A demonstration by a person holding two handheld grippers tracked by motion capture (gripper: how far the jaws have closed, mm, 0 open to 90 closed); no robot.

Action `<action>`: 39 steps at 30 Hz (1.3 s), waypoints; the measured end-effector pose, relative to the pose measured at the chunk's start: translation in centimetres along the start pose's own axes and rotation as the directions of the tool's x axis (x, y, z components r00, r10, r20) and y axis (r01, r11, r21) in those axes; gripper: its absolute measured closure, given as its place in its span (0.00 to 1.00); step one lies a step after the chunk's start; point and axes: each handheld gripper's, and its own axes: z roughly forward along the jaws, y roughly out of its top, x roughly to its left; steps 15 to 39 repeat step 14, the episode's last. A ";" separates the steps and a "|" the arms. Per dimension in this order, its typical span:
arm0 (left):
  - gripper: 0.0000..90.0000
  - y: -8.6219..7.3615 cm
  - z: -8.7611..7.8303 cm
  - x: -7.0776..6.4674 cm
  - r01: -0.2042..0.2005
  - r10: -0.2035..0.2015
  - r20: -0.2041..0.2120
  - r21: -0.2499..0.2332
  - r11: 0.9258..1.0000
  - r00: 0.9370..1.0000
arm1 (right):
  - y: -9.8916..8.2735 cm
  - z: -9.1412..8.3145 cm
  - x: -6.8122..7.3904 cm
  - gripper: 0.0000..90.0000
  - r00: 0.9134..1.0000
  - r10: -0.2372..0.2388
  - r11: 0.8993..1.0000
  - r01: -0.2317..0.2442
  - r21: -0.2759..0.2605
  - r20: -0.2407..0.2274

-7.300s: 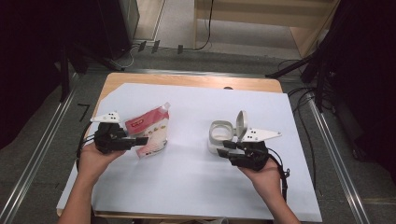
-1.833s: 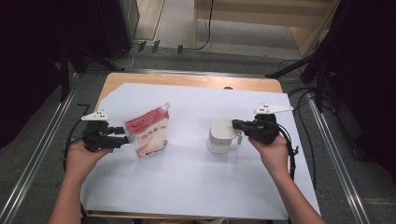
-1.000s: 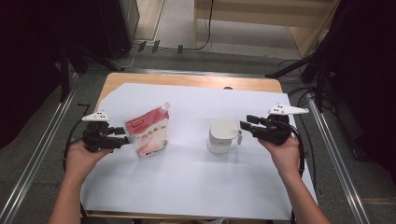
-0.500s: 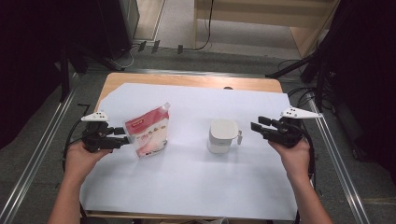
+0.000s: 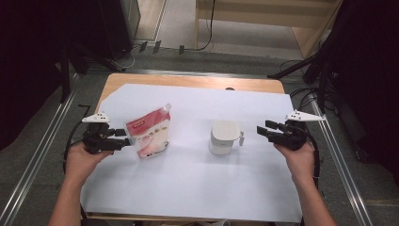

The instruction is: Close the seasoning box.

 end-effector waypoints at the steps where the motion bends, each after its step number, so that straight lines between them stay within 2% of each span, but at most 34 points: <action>1: 0.45 0.0 0.0 0.0 -0.001 0.001 0.007 0.000 1.000 1.000 | 0.0 0.1 -0.1 0.53 1.000 -0.002 1.000 0.002 0.004 0.003; 10: 0.45 0.0 0.0 0.1 0.010 -0.010 0.009 -0.002 1.000 1.000 | -0.3 0.2 -0.3 0.53 1.000 0.003 1.000 -0.003 0.008 0.011; 39: 0.45 0.0 0.0 0.1 0.009 -0.009 0.003 -0.001 1.000 1.000 | -0.3 0.2 -0.2 0.53 1.000 0.006 1.000 -0.007 0.011 0.012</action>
